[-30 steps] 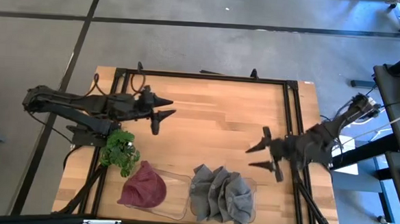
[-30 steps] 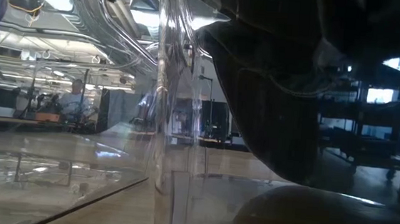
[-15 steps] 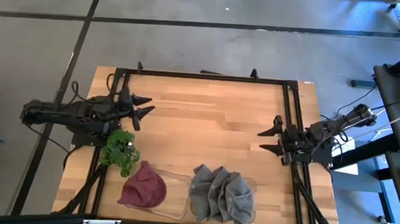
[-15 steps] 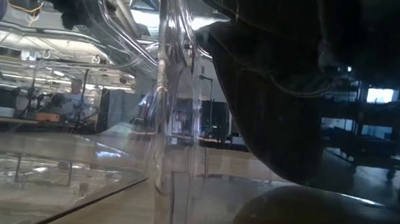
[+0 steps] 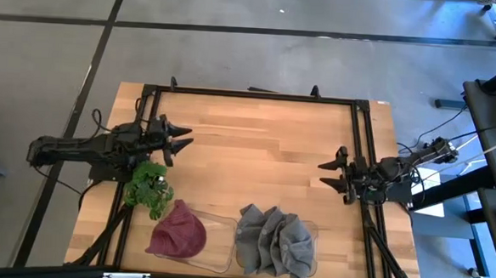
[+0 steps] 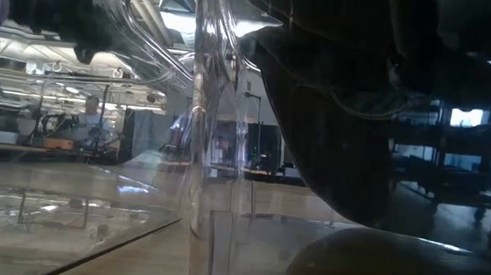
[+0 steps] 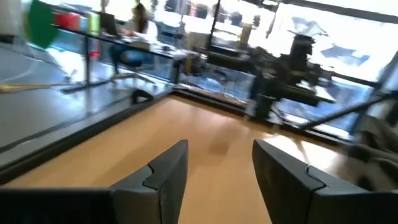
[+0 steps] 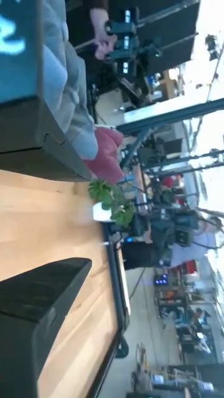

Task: Pick & Place hat
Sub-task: Return to Home Position

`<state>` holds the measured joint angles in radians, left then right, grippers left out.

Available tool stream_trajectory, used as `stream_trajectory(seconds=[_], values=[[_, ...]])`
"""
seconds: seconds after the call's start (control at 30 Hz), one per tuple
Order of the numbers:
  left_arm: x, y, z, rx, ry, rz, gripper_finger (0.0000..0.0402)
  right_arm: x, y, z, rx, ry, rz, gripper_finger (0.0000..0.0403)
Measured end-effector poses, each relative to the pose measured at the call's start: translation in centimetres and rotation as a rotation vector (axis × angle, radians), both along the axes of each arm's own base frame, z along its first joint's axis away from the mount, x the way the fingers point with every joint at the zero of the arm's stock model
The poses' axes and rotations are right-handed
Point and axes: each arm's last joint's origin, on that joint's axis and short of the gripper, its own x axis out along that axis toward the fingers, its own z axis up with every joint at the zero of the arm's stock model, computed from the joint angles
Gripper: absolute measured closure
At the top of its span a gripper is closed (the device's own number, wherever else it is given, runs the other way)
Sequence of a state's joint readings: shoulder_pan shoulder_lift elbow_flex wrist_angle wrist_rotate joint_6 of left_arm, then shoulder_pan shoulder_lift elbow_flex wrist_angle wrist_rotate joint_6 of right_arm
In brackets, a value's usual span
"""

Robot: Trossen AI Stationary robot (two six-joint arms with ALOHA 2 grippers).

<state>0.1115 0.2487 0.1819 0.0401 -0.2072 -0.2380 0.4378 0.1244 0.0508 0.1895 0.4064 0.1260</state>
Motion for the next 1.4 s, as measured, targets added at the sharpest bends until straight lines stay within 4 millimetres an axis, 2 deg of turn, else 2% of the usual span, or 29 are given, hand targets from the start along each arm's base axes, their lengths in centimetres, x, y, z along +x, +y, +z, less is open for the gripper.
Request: stream_trajectory(seconds=[0.1,0.33,0.53,0.77,0.9,1.17,1.3,1.4], values=[[-0.2,0.6,-1.2,-0.013,0.013,0.055,0.0228,-0.2,-0.3,-0.9,0.014,-0.024,-0.015,0.0192],[-1.0,2.1,-2.1,-0.016,0.007,0.149,0.0226,-0.6,-0.5,-0.4,0.026,-0.073,0.005,0.0192],[-1.5,2.8,-4.2,-0.064,-0.056,0.161,0.0228,-0.6,-0.5,-0.6,0.014,-0.053,0.000,0.0192],[-1.8,2.9,-4.1,-0.037,-0.068,0.181,0.0228,-0.5,-0.6,-1.0,-0.007,-0.026,-0.026,0.0192],[-1.8,2.9,-4.3,-0.007,-0.026,0.182,0.0228,-0.5,-0.7,-1.0,-0.035,-0.021,-0.083,0.0192],[-1.7,2.9,-4.7,0.112,0.074,0.183,0.0229,-0.4,-0.7,-1.4,-0.053,0.009,-0.086,0.0192],[-1.7,2.9,-4.7,0.107,0.073,0.183,0.0227,-0.4,-0.6,-1.6,-0.012,0.032,-0.031,0.0192],[-1.7,2.9,-4.7,0.099,0.070,0.184,0.0226,-0.3,-0.9,-1.6,-0.037,0.033,-0.087,0.0192]])
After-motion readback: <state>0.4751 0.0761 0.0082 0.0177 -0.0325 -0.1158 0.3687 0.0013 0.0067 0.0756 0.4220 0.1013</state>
